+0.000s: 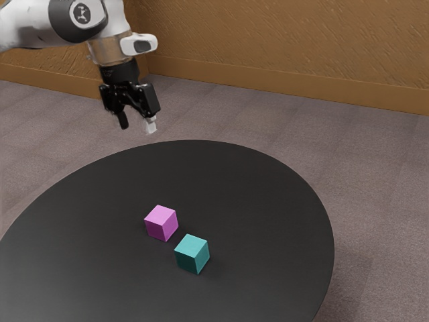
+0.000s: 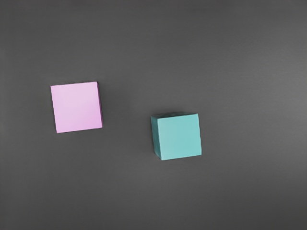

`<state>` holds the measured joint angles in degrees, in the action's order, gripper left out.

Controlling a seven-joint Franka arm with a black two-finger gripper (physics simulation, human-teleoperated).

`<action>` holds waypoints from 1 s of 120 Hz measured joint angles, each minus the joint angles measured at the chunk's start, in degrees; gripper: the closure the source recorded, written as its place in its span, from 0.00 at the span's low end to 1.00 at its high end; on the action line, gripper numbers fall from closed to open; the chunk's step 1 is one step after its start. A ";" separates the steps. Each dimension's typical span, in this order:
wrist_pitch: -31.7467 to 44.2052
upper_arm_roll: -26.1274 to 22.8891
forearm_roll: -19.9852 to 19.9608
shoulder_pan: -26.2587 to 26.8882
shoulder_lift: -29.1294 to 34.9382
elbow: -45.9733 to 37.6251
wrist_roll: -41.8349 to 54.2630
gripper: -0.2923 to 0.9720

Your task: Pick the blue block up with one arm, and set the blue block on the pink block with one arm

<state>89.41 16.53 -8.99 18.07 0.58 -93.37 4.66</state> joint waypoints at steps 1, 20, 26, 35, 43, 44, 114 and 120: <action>0.34 0.01 0.01 -0.03 0.08 0.00 -0.07 0.25; 4.84 -3.24 2.15 -2.59 3.34 -4.24 -2.15 0.25; 7.78 -8.67 3.52 -3.28 7.08 -11.70 -3.72 0.25; 13.24 -11.71 4.76 2.10 7.46 -19.01 -5.99 0.26; 18.37 -12.45 5.37 4.49 3.88 -21.68 -7.86 0.26; 19.07 -12.49 5.42 4.64 3.61 -22.31 -8.08 0.26; 40.58 -19.77 6.08 -0.77 0.60 -39.19 -18.69 0.29; 41.90 -19.67 6.29 -0.98 -0.65 -38.83 -19.12 0.29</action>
<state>131.30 -3.14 -2.70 17.09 -0.07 -132.20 -14.47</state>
